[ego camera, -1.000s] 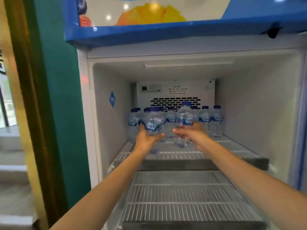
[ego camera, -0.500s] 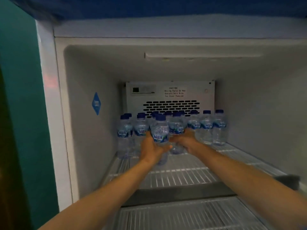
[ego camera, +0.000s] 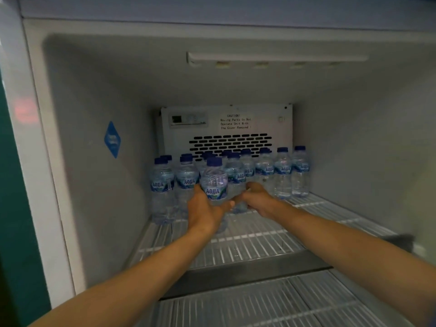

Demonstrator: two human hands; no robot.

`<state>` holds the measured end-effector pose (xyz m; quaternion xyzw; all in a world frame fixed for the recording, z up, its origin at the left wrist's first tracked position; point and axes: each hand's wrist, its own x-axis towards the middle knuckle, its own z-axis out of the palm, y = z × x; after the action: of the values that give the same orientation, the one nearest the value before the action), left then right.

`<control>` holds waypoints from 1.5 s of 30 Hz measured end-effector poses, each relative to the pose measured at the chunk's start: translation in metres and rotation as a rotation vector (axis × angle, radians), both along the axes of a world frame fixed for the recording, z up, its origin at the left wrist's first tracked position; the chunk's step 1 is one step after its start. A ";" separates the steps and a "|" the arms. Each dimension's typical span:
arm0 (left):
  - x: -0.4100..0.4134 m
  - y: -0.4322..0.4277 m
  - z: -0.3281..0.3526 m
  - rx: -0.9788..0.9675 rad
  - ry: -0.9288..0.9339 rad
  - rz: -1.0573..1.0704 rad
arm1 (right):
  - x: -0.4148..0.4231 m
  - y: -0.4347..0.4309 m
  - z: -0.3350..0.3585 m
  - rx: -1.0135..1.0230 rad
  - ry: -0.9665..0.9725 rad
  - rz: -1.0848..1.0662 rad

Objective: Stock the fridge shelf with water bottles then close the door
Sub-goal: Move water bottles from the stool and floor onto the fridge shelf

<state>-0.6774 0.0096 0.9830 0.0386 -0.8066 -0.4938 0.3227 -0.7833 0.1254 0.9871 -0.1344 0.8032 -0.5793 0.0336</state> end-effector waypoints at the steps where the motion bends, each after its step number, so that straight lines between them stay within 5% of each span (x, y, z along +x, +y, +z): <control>1: 0.000 0.000 0.000 0.007 0.003 0.002 | -0.001 0.000 -0.001 0.000 0.009 -0.015; 37: 0.001 0.004 0.002 -0.048 0.007 0.010 | 0.024 0.018 0.034 0.161 0.108 -0.092; 42: -0.016 0.037 0.009 -0.070 0.047 -0.113 | 0.031 0.055 0.049 -0.115 -0.060 0.296; 45: -0.033 0.066 0.014 0.002 0.036 -0.136 | 0.024 0.068 0.049 -0.145 -0.046 0.304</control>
<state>-0.7106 0.0759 0.9966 -0.0251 -0.8009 -0.5160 0.3028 -0.7596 0.1938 1.0357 -0.2431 0.7288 -0.6270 0.1292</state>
